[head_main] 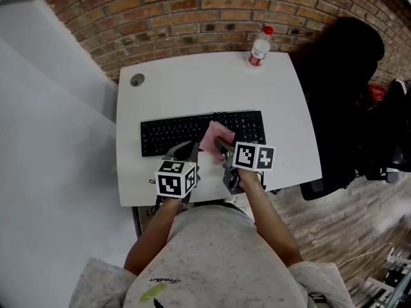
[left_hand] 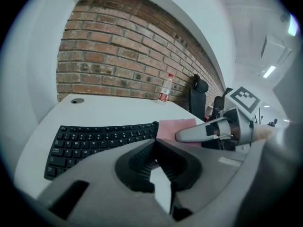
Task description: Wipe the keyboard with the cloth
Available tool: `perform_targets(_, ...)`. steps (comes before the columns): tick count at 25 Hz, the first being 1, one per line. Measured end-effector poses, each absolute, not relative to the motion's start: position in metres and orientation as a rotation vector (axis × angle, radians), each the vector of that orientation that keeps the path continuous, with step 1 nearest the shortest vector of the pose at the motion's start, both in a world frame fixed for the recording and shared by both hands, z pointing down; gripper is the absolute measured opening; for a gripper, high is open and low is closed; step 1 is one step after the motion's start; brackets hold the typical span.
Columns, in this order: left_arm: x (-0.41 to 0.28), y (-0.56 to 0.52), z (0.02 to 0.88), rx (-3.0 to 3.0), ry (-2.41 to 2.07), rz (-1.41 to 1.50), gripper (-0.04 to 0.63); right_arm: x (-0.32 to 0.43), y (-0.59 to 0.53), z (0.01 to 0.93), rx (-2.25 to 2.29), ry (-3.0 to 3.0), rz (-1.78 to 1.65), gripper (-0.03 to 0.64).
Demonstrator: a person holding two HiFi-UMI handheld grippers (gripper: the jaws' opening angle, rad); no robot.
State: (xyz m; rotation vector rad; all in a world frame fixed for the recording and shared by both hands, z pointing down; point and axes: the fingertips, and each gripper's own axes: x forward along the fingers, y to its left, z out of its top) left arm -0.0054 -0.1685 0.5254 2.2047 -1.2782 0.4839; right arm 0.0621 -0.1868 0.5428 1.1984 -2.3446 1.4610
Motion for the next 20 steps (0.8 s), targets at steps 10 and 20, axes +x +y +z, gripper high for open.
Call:
perform_targets(10, 0.021, -0.175, 0.529, 2.214, -1.250, 0.485, -0.005, 0.095, -0.191, 0.547, 1.244, -2.327, 1.480, 0.026)
perform_targets(20, 0.045, -0.180, 0.531, 2.218, -1.234, 0.469, -0.005, 0.127, -0.193, 0.554, 1.282, -2.293, 1.463, 0.026)
